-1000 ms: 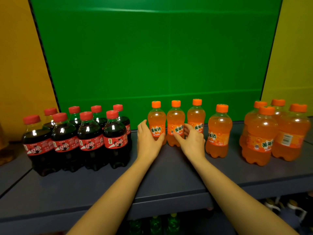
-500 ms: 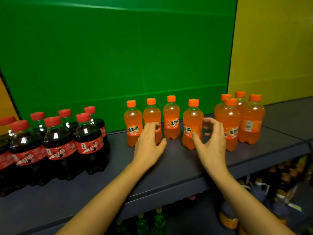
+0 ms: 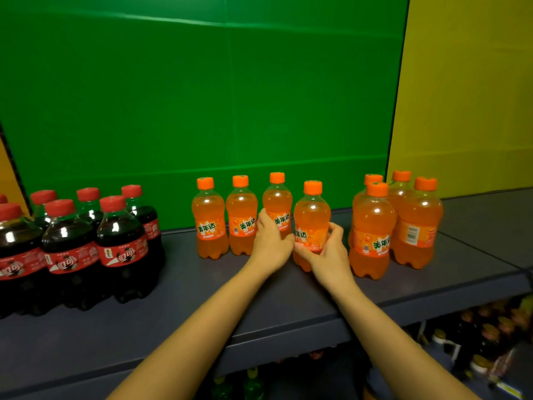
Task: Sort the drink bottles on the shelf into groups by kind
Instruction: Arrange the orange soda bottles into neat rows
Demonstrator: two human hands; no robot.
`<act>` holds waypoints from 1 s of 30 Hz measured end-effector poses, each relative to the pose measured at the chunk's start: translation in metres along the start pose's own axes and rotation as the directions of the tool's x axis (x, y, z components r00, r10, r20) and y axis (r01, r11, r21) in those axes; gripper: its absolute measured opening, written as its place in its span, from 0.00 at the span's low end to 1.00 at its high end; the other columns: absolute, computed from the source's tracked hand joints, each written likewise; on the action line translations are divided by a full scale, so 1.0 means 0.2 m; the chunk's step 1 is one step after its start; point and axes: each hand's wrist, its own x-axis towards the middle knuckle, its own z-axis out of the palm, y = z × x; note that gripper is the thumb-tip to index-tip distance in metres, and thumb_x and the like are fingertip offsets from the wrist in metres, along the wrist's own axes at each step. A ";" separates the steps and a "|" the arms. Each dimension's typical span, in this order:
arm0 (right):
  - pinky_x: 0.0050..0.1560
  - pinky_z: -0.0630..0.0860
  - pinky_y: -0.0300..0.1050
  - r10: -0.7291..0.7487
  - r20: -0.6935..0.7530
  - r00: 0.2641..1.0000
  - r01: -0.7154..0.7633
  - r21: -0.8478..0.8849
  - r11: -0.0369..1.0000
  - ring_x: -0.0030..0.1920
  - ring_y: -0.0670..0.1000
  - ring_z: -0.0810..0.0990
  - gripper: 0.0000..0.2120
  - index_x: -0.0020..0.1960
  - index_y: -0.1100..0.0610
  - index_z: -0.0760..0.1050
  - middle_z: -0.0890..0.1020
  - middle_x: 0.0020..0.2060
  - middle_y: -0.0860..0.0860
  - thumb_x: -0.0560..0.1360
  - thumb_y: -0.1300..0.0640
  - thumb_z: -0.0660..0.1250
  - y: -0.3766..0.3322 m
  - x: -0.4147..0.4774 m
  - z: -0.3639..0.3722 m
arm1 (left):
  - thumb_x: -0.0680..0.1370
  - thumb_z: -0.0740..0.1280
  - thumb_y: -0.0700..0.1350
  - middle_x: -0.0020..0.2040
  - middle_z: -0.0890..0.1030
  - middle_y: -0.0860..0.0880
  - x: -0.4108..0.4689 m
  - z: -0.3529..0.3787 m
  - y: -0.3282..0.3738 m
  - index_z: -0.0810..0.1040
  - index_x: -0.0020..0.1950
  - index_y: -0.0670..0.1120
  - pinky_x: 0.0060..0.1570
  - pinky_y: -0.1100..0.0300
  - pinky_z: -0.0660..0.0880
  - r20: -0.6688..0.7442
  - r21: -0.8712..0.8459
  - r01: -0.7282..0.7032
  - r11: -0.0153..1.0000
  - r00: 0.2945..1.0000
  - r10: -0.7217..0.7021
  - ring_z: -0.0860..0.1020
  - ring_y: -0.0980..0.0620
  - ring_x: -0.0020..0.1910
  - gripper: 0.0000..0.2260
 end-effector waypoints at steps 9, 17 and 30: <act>0.58 0.71 0.45 0.026 -0.036 0.999 -0.017 0.227 0.974 0.59 0.53 0.74 0.31 0.67 0.56 0.61 0.75 0.59 0.54 0.69 0.56 0.73 0.04 0.00 -0.02 | 0.74 0.69 0.43 0.70 0.62 0.37 0.12 0.13 -0.01 0.49 0.73 0.36 0.69 0.47 0.62 -0.171 0.056 0.139 0.989 0.977 -0.127 0.62 0.40 0.70 0.37; 0.63 0.70 0.51 0.026 -0.082 0.996 -0.006 0.234 0.972 0.62 0.55 0.73 0.33 0.70 0.58 0.60 0.74 0.62 0.56 0.70 0.54 0.72 0.04 -0.01 -0.02 | 0.71 0.72 0.43 0.64 0.70 0.40 0.13 0.16 0.02 0.58 0.67 0.39 0.62 0.49 0.70 -0.296 0.063 0.146 0.987 0.948 -0.121 0.71 0.42 0.64 0.31; 0.60 0.72 0.53 -0.004 -0.050 0.999 0.017 0.248 0.969 0.59 0.57 0.74 0.31 0.67 0.59 0.61 0.75 0.59 0.57 0.71 0.52 0.71 0.02 -0.03 -0.02 | 0.71 0.72 0.43 0.55 0.75 0.47 -0.11 0.01 0.07 0.61 0.58 0.44 0.55 0.53 0.74 -0.159 0.008 0.016 1.000 0.987 -0.014 0.75 0.48 0.55 0.24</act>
